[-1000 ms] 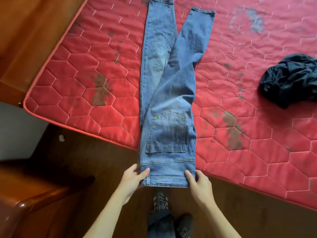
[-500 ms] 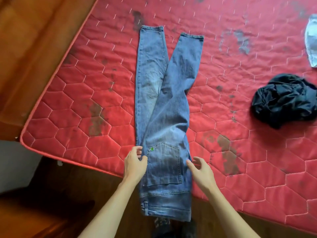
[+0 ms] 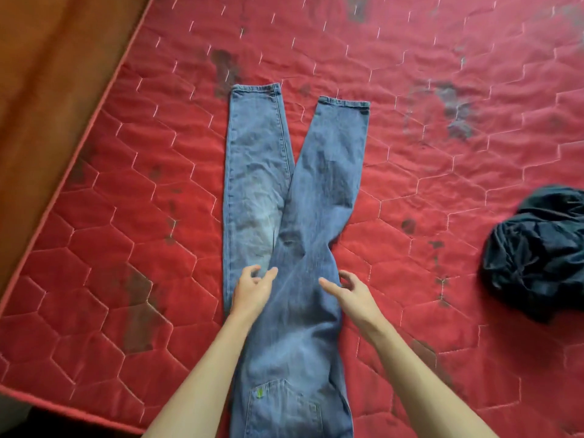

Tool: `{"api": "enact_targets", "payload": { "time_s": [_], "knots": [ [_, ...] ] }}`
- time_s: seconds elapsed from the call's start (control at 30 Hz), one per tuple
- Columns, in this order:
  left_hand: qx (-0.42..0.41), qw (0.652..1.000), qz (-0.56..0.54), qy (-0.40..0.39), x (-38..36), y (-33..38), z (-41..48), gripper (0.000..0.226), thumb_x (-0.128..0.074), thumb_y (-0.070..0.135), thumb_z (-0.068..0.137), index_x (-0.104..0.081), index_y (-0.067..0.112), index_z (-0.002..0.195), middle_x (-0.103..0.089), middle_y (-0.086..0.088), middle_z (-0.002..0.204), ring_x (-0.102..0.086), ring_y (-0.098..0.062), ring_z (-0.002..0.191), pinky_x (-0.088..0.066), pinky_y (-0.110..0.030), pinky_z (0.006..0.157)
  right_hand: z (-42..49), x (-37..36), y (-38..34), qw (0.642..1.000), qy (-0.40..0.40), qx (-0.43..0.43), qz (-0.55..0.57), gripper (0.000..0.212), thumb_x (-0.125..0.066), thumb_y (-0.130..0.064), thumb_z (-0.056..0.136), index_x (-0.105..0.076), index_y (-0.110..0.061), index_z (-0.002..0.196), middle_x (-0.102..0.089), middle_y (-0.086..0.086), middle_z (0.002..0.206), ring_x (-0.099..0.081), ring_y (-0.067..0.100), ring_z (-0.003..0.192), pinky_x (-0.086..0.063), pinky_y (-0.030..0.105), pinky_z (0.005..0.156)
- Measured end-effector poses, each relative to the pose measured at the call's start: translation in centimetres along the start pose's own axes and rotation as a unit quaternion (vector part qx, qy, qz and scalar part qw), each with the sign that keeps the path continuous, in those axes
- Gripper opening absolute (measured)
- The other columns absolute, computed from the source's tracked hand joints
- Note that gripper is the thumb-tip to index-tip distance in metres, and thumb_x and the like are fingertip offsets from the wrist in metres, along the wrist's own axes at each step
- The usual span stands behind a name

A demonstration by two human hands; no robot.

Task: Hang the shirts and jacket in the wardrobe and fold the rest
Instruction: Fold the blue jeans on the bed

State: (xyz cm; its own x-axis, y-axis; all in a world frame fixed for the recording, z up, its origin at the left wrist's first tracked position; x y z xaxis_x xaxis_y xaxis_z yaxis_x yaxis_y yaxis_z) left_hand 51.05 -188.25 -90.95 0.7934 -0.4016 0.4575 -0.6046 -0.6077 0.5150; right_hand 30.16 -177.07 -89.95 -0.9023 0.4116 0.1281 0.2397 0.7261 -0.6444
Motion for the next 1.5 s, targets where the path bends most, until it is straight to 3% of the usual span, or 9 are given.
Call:
{"api": "enact_targets", "payload": {
  "time_s": [0.23,0.37,0.47,0.53,0.67,0.8,1.03,1.3,1.5],
  "knots": [
    [0.049,0.989,-0.068,-0.124,-3.6,6.7,5.6,0.07,-0.067,0.075,0.07,-0.072,0.011,0.099,-0.074,-0.011,0.099,-0.06,-0.019,0.083,-0.044,-0.031,0.073,4.2,-3.0,-6.6,0.94,-0.185,-0.127,0.257,0.035,-0.066,-0.026,0.088,-0.071,0.002,0.109,-0.073,0.02,0.109,-0.071,0.031,0.1,-0.053,0.039,0.096],
    [0.076,0.949,-0.152,-0.265,-6.5,10.9,6.9,0.051,-0.063,0.05,0.091,-0.072,0.007,0.114,-0.076,-0.009,0.089,-0.069,-0.018,0.075,-0.05,-0.025,0.069,7.2,-2.6,-11.3,0.904,-0.147,-0.114,0.386,0.03,-0.078,-0.024,0.071,-0.069,-0.009,0.096,-0.071,0.008,0.089,-0.07,0.02,0.075,-0.055,0.03,0.076],
    [0.066,0.927,-0.16,-0.332,-7.8,14.1,8.4,0.045,-0.066,0.037,0.092,-0.068,0.004,0.122,-0.074,-0.014,0.112,-0.071,-0.026,0.105,-0.056,-0.036,0.093,9.2,-1.8,-14.3,0.888,-0.119,-0.114,0.429,0.005,-0.064,-0.011,0.079,-0.061,-0.008,0.082,-0.063,0.002,0.068,-0.057,0.009,0.051,-0.043,0.014,0.047],
    [0.066,0.924,-0.127,-0.355,-7.7,15.5,9.0,0.04,-0.067,0.031,0.09,-0.069,0.004,0.12,-0.072,-0.016,0.115,-0.068,-0.029,0.111,-0.053,-0.04,0.099,10.1,-1.7,-16.1,0.895,-0.112,-0.125,0.414,0.018,-0.064,-0.01,0.078,-0.047,-0.014,0.072,-0.044,-0.003,0.058,-0.04,0.004,0.041,-0.026,0.012,0.034],
    [0.066,0.918,-0.177,-0.348,-6.0,17.8,10.8,0.033,-0.06,0.019,0.091,-0.071,0.001,0.116,-0.073,-0.017,0.111,-0.069,-0.029,0.107,-0.052,-0.039,0.099,12.5,-2.6,-18.2,0.97,-0.122,-0.105,0.182,0.012,-0.072,-0.024,0.088,-0.066,-0.013,0.089,-0.057,0.0,0.058,-0.051,0.007,0.041,-0.036,0.017,0.039],
    [0.042,0.9,-0.279,-0.333,-3.2,22.0,13.8,0.054,-0.069,0.017,0.079,-0.061,-0.004,0.128,-0.065,-0.023,0.126,-0.063,-0.034,0.118,-0.047,-0.047,0.106,15.5,-3.6,-21.5,0.976,-0.064,-0.059,0.199,0.039,-0.076,-0.025,0.083,-0.069,-0.009,0.118,-0.075,0.011,0.107,-0.073,0.028,0.098,-0.059,0.042,0.088],
    [-0.064,0.901,-0.275,-0.33,3.0,31.4,18.6,0.044,-0.058,0.016,0.096,-0.055,-0.001,0.136,-0.059,-0.024,0.135,-0.057,-0.037,0.125,-0.049,-0.048,0.104,20.7,-8.1,-30.8,0.966,-0.098,0.025,0.237,0.036,-0.063,0.001,0.088,-0.063,0.002,0.124,-0.07,0.022,0.115,-0.07,0.034,0.101,-0.06,0.042,0.085],
    [-0.175,0.883,-0.38,-0.213,9.2,36.9,22.7,0.025,-0.046,0.002,0.101,-0.063,0.013,0.118,-0.075,-0.004,0.102,-0.072,-0.016,0.091,-0.06,-0.033,0.081,24.4,-11.1,-37.0,0.97,-0.106,0.122,0.181,0.028,-0.06,0.01,0.086,-0.068,-0.013,0.1,-0.071,0.015,0.098,-0.067,0.032,0.088,-0.053,0.054,0.09],
    [-0.101,0.96,-0.229,-0.122,8.1,31.6,25.2,0.038,-0.056,0.03,0.101,-0.052,0.017,0.136,-0.067,0.001,0.116,-0.067,-0.009,0.092,-0.058,-0.03,0.074,27.9,-10.9,-33.1,0.991,0.008,0.13,-0.024,0.029,-0.071,-0.01,0.086,-0.066,-0.012,0.115,-0.073,0.007,0.105,-0.07,0.024,0.094,-0.057,0.042,0.088]
  ]
}}
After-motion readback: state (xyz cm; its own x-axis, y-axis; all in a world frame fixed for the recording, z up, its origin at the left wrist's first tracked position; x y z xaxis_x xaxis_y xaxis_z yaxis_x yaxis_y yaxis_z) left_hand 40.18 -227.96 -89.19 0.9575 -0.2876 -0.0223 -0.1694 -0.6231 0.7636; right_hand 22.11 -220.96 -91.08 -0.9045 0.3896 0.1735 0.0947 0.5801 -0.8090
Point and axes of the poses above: each hand's wrist, its own z-axis towards the middle knuckle, its own x-axis out of the back of the hand, y = z × x, the point moved 8 cm from there along z, towards the middle knuckle
